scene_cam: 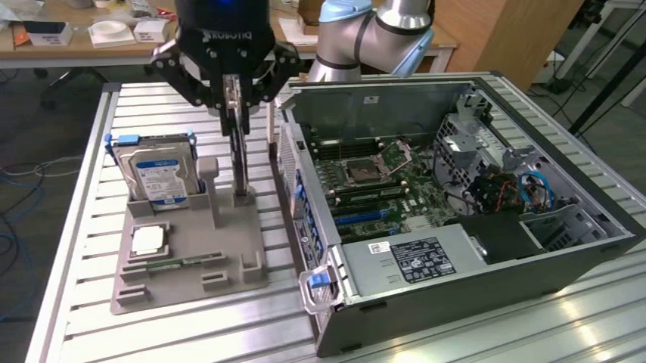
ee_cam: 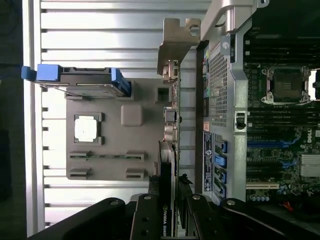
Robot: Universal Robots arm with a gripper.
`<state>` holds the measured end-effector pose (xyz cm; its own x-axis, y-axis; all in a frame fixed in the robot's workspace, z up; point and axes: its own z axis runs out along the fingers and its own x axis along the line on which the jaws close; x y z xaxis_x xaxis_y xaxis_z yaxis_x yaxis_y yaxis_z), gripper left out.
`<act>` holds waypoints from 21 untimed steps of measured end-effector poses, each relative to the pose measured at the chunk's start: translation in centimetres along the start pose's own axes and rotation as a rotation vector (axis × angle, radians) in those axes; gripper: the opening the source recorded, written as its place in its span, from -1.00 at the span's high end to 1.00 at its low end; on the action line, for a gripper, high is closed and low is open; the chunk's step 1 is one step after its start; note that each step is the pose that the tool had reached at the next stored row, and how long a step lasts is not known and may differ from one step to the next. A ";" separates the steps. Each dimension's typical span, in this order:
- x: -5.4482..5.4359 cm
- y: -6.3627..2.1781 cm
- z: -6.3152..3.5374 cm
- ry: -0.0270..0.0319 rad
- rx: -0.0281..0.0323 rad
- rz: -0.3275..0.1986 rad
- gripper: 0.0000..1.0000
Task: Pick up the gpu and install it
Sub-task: 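Pick up the gpu and move the gpu toward the slot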
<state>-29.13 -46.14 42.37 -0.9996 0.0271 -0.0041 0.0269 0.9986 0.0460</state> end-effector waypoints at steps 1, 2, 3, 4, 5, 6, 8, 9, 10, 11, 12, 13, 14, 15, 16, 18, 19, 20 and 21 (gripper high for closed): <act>0.0 0.02 -0.49 0.0000 0.0001 0.001 0.48; 0.0 0.04 -0.94 0.0000 0.0001 0.001 0.48; 0.0 0.06 -1.39 -0.0001 0.0001 0.002 0.48; 0.0 0.08 -1.84 -0.0001 0.0000 0.003 0.48; 0.0 0.10 -2.29 -0.0001 0.0001 0.003 0.48; 0.0 0.11 -2.46 -0.0003 0.0000 0.003 0.48; 0.0 0.11 -2.47 -0.0002 0.0000 0.003 0.48; 0.0 0.11 -2.47 -0.0002 0.0001 0.003 0.48; 0.0 0.11 -2.48 -0.0001 0.0001 0.003 0.48; 0.0 0.11 -2.47 -0.0002 0.0001 0.003 0.48; 0.0 0.11 -2.48 -0.0001 0.0002 0.003 0.48; 0.0 0.11 -2.47 -0.0002 0.0001 0.003 0.48; -0.1 0.12 -2.48 0.0001 0.0003 0.003 0.48; -0.6 0.14 -2.48 0.0010 0.0003 0.004 0.48; -1.0 0.15 -2.47 0.0013 0.0002 0.003 0.48; -1.9 0.17 -2.47 0.0014 0.0002 0.003 0.48; -2.4 0.18 -2.46 0.0013 0.0001 0.003 0.48; -2.8 0.19 -2.46 0.0013 0.0001 0.003 0.48; -3.3 0.20 -2.45 0.0013 0.0001 0.003 0.48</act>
<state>-25.86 -46.14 44.84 -0.9995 0.0304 -0.0027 0.0303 0.9985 0.0459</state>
